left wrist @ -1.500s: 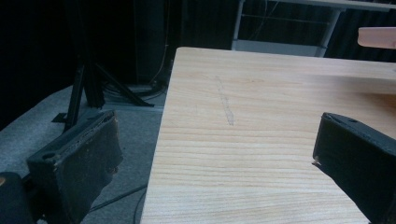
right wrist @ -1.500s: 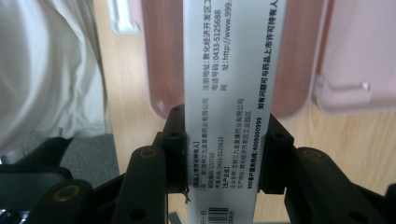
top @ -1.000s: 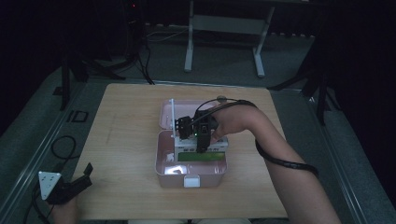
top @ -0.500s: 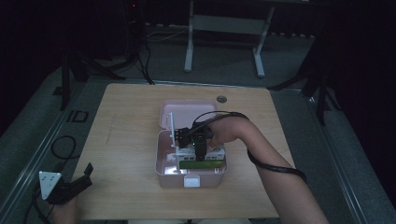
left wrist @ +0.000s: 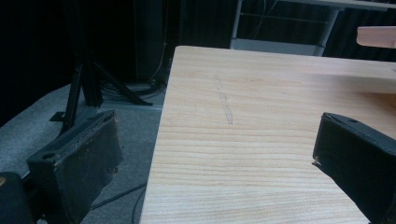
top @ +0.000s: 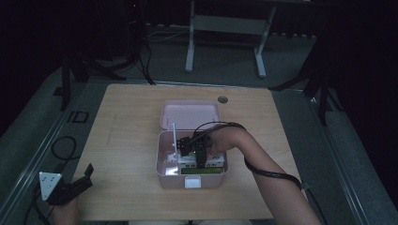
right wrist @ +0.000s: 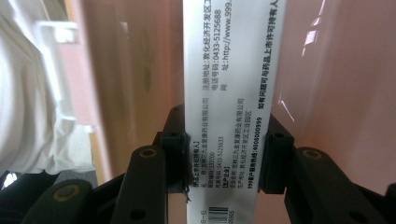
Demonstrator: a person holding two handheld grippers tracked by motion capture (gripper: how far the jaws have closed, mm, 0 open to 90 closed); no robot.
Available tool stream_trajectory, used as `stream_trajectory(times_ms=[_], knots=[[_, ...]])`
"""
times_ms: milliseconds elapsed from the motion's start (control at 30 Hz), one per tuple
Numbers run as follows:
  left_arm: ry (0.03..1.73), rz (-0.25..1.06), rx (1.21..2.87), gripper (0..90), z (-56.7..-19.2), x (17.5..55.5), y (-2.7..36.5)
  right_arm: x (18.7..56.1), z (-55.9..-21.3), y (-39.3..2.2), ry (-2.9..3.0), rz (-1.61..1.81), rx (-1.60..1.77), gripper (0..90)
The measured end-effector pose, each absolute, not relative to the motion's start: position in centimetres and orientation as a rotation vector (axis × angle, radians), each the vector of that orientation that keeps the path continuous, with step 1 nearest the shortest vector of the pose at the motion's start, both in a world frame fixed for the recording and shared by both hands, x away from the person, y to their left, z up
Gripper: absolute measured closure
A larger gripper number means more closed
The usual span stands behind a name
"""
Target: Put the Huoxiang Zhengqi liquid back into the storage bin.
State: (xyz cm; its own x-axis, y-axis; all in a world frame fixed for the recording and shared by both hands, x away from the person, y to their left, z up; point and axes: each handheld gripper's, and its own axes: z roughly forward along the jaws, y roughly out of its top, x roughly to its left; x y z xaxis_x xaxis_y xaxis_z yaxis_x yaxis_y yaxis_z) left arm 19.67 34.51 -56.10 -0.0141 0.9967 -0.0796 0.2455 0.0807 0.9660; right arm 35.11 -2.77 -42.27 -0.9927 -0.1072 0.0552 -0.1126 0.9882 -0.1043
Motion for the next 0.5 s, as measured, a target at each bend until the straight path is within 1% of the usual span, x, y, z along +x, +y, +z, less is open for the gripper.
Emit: stream_trajectory(times_ms=[200,500], knots=[[1.428,1.025,1.325,1.0,-56.1,19.7,34.5,35.2,-44.0,-3.0,-3.063,0.168,0.170,61.8],[1.427,1.024,1.326,1.0,-56.1,19.7,34.5,35.1,-45.7,-3.2,-3.061,0.174,0.158,61.8]])
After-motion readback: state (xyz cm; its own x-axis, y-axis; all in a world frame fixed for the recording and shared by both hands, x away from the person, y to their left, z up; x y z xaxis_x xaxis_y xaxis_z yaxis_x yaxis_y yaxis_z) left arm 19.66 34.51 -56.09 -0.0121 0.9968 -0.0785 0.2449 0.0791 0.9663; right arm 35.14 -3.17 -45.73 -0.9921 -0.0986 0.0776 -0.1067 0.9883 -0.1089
